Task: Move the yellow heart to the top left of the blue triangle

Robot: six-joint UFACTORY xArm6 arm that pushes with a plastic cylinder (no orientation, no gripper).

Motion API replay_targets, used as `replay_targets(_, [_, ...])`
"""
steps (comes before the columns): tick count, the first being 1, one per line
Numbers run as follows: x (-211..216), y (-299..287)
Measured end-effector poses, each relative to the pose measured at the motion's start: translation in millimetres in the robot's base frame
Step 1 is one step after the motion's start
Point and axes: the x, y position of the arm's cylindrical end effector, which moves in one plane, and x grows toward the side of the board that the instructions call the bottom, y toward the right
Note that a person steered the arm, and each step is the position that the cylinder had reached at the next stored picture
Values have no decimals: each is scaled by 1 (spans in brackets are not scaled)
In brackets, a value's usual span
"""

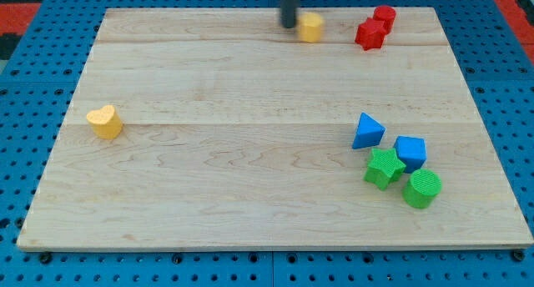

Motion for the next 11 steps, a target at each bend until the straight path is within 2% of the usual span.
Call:
replay_targets(1, [20,-30])
replay_targets(2, [84,-169])
replay_targets(3, [217,-270])
replay_targets(4, [304,-378])
replay_targets(5, [255,-370])
replay_targets(6, [213,-249])
replay_targets(7, [180,-245])
replay_targets(8, [233,-276])
replay_targets(9, [163,-291])
replay_targets(10, [137,-182])
replay_targets(11, [117,-100])
